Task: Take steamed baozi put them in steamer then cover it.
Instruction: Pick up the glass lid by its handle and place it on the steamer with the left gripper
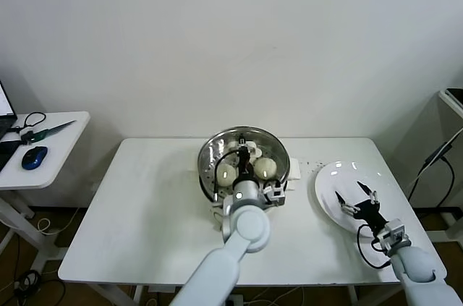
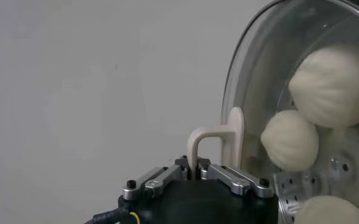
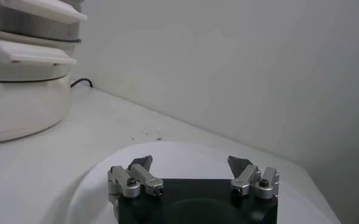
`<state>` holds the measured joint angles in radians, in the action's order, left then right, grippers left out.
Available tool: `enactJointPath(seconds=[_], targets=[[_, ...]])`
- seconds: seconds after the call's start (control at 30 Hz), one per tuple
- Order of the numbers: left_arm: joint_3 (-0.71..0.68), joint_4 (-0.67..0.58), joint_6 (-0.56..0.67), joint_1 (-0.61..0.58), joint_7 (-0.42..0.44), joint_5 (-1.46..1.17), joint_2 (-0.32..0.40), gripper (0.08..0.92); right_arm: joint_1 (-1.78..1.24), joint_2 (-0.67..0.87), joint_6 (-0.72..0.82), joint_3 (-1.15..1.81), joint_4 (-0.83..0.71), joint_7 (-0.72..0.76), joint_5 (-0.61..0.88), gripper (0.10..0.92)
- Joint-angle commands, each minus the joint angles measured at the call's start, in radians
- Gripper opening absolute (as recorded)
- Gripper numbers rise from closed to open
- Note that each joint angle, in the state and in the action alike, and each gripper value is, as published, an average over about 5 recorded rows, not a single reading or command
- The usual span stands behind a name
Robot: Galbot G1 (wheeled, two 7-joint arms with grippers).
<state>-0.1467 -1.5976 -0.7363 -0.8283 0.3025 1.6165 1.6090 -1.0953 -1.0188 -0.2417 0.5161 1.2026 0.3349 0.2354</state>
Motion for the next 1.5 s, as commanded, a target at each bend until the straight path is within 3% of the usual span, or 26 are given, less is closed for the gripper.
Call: enactJointPath(seconds=[0.03,1.3,1.5], targets=[[-0.004,0.024,-0.049,0.007,-0.006,-0.005,0.022,0.154,-0.003,-0.003,-0.001,0.006,0.002,0.002,-0.001,0.823],[-0.015,0.038,-0.031,0.014,-0.026,-0.042,-0.005,0.154,-0.005,-0.026,-0.003,0.025,0.002,0.008,-0.019,0.823],[-0.023,-0.002,-0.027,0.011,-0.012,-0.043,-0.03,0.254,-0.004,-0.025,-0.002,0.028,0.002,0.01,-0.02,0.823]])
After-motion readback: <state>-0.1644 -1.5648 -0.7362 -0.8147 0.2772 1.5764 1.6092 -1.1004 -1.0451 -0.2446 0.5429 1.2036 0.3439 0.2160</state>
